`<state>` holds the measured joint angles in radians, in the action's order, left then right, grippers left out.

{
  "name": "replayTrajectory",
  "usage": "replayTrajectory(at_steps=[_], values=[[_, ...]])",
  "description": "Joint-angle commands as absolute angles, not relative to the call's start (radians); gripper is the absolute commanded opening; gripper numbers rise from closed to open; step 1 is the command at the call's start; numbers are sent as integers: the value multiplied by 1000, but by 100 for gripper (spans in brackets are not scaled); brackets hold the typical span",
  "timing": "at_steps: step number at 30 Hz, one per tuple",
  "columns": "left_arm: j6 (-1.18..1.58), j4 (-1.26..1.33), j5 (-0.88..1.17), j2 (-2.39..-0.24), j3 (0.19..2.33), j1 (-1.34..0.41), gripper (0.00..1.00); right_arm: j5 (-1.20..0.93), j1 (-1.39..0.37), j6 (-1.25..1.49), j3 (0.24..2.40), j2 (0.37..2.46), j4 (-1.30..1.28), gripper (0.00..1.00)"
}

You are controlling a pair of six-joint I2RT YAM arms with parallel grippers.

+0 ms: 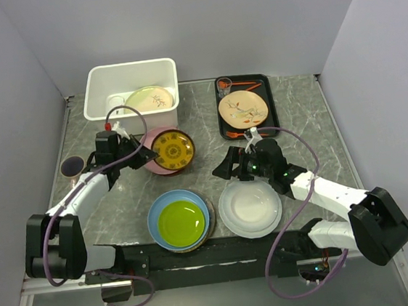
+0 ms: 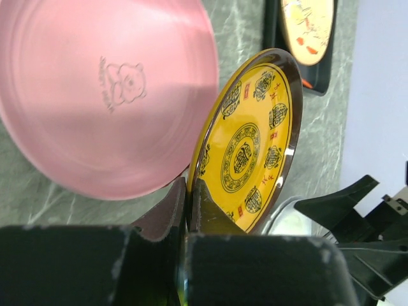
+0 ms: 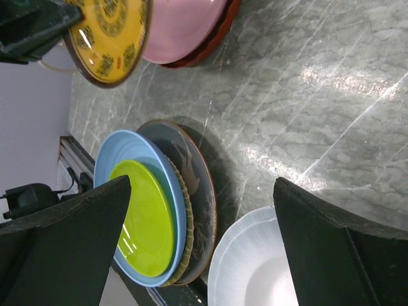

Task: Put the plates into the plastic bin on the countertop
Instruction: Pick up the plate at the center of the board, then place the plate in the plastic bin.

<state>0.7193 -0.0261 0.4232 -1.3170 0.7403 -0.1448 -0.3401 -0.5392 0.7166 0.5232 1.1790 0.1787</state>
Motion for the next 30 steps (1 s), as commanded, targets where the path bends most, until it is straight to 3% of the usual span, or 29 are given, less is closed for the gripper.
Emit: replayTrajectory(at_steps=[1,30], values=[[715,-25,446,-1292,827,-152,1,-330,-548,716,529,1158,210,100],[744,-71,408,-1456,1209,-170,1,-333,-549,721,479,1161,242,100]])
